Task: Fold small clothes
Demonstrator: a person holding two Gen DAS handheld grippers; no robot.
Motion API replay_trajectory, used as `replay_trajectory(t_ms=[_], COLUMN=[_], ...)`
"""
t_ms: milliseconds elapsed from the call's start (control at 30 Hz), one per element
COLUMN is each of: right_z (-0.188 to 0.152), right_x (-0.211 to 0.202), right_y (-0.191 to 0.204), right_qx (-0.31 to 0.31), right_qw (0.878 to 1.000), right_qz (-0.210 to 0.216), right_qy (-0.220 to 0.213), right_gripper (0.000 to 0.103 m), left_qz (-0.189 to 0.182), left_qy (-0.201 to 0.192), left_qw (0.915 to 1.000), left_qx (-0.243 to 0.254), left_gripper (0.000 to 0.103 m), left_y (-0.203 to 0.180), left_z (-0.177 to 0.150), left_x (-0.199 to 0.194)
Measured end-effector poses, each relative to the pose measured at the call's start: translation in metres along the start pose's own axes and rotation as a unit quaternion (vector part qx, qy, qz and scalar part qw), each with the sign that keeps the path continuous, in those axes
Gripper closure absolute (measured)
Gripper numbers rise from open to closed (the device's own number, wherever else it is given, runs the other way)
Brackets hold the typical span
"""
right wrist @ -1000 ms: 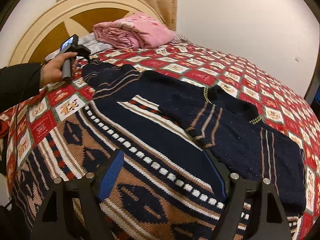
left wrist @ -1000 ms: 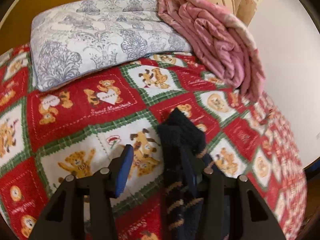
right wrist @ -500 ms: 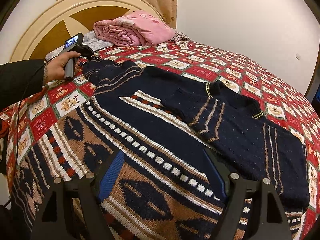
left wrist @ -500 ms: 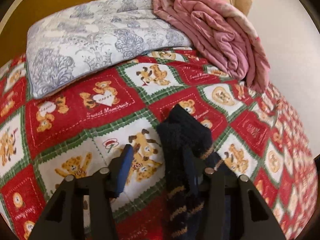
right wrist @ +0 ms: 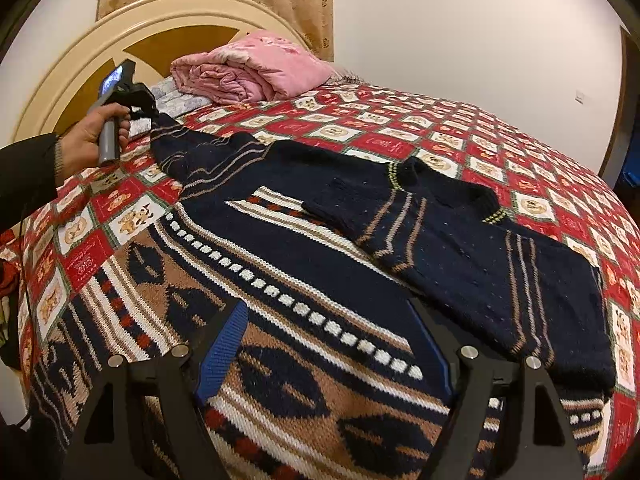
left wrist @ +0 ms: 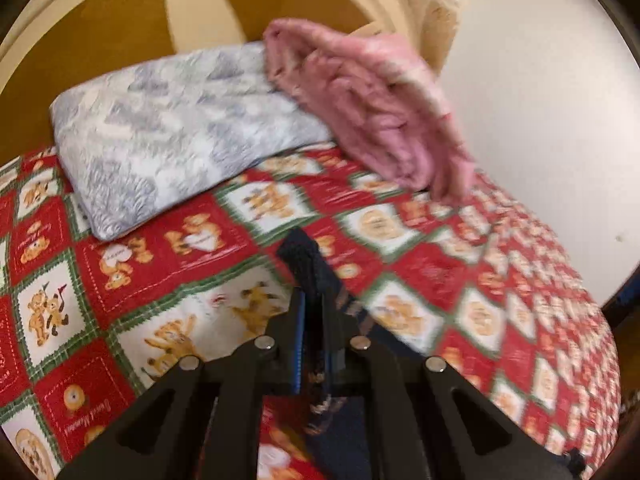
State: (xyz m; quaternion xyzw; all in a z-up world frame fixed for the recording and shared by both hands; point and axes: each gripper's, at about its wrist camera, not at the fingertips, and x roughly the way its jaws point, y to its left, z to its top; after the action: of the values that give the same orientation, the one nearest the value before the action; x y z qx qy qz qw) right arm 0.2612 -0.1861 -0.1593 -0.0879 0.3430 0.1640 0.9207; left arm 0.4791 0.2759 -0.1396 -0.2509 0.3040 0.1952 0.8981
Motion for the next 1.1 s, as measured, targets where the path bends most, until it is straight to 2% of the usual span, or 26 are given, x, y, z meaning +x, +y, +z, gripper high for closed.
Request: replay_trajectory(t_ms=[100,267,467,633,733,900,1067,1100], right_z=[-0.003,-0.013,-0.029,-0.048,-0.059,-0.074,-0.078,-0.079], right_x=[-0.01,-0.031,-0.059,-0.077,-0.086,-0.095,-0.099,-0.099], right_y=[-0.005,-0.016,-0.033,-0.056,-0.069,-0.088,-0.107,-0.109], right_qx=[0.011,0.024,0.039,0.07,0.09,0.12,0.15,0.156], right_qw=[1.0,1.0,0.999,0.997,0.995,0.991,0.987,0.986], right_qz=[-0.002,-0.009,-0.019,-0.027,-0.03,-0.036,-0.043,-0.043], right_qy=[-0.007,-0.017,-0.031,-0.035,-0.035,-0.035,-0.038,-0.038], right_gripper=[0.023,0.023,0.023,0.023,0.023,0.023,0.023,0.023], left_qz=[-0.049,-0.131,-0.212,-0.268,-0.285,-0.294,-0.291,-0.296], left_qy=[-0.011,-0.007,0.014,0.061,0.097,0.138,0.163,0.168], left_qw=[0.9985,0.9898,0.9752,0.9576,0.9484,0.938,0.9227,0.9182], left_qx=[0.023,0.056,0.061,0.086,0.098,0.122,0.193,0.203], left_gripper=[0.095,0.096,0.096,0.096,0.096,0.096,0.095,0.091], left_y=[-0.025,-0.075,-0.138,-0.196,-0.228,-0.268,-0.304,-0.308], left_z=[-0.005,-0.027,-0.061,-0.113,-0.151,-0.208,-0.27,-0.278], left_x=[-0.032,-0.086,-0.133,-0.148,-0.145,-0.138,-0.144,-0.146])
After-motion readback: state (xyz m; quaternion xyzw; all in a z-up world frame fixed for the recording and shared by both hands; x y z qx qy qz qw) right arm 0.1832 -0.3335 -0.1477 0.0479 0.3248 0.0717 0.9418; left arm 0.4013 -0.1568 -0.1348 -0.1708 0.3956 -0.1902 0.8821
